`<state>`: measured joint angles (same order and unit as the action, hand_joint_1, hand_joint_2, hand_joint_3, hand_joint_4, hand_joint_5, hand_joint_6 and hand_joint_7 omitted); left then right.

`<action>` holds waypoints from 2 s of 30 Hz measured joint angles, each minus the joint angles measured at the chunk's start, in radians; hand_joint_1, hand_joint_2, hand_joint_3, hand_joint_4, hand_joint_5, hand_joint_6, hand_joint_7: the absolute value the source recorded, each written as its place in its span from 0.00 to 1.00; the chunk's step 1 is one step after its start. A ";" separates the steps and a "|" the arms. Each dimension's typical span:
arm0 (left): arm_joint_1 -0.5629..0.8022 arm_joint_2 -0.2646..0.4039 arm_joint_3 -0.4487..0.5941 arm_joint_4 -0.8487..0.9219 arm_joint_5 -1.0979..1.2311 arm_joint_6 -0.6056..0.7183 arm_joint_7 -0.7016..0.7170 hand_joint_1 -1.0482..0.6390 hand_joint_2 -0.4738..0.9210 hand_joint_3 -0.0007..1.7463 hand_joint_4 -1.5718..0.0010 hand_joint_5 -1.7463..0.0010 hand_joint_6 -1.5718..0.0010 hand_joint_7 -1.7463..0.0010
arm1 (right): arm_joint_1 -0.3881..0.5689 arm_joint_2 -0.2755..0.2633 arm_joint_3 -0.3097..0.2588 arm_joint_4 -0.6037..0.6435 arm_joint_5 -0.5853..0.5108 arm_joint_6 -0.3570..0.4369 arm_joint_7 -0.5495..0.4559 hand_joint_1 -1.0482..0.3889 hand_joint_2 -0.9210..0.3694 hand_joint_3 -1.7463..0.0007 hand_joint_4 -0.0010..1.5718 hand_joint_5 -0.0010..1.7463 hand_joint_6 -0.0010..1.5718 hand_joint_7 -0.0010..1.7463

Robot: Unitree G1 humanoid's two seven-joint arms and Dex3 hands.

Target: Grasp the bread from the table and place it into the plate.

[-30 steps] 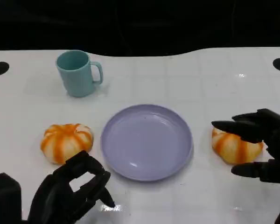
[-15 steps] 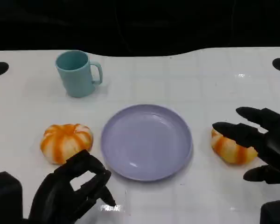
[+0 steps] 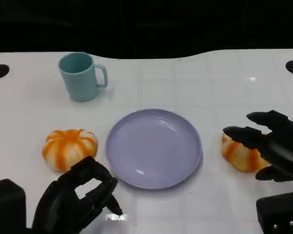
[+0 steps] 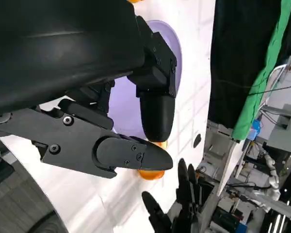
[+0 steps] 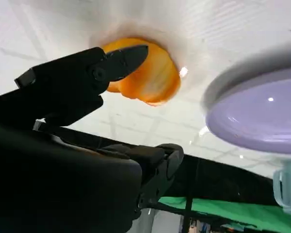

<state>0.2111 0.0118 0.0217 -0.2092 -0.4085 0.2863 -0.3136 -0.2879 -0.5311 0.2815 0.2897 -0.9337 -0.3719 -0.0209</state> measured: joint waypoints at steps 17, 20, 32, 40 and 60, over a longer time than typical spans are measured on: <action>0.007 -0.001 -0.003 -0.012 0.005 0.001 0.001 0.30 1.00 0.10 0.57 0.00 0.67 0.04 | -0.175 0.024 0.171 0.254 -0.011 0.033 0.020 0.51 0.09 1.00 0.18 0.07 0.25 0.01; 0.010 -0.001 -0.003 -0.018 0.006 0.001 0.001 0.29 1.00 0.10 0.56 0.00 0.66 0.04 | -0.198 0.031 0.190 0.278 -0.010 0.040 0.023 0.53 0.09 1.00 0.20 0.06 0.27 0.01; 0.020 -0.004 -0.010 -0.029 0.007 0.001 0.002 0.30 1.00 0.11 0.56 0.00 0.66 0.05 | -0.270 0.082 0.238 0.386 0.020 0.044 -0.030 0.63 0.07 1.00 0.60 0.13 0.57 0.06; 0.038 -0.004 -0.012 -0.047 0.007 0.002 0.005 0.30 1.00 0.13 0.57 0.00 0.68 0.05 | -0.333 0.133 0.244 0.554 0.036 -0.023 -0.217 0.68 0.02 1.00 0.56 0.92 0.87 0.06; 0.040 -0.007 -0.015 -0.062 0.007 0.010 0.011 0.30 1.00 0.12 0.57 0.00 0.69 0.05 | -0.398 0.152 0.270 0.737 0.071 -0.139 -0.512 0.70 0.37 0.47 0.58 1.00 0.55 0.84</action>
<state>0.2508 0.0052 0.0072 -0.2716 -0.4011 0.2966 -0.3024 -0.6857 -0.3789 0.5512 1.0263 -0.8629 -0.5108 -0.5332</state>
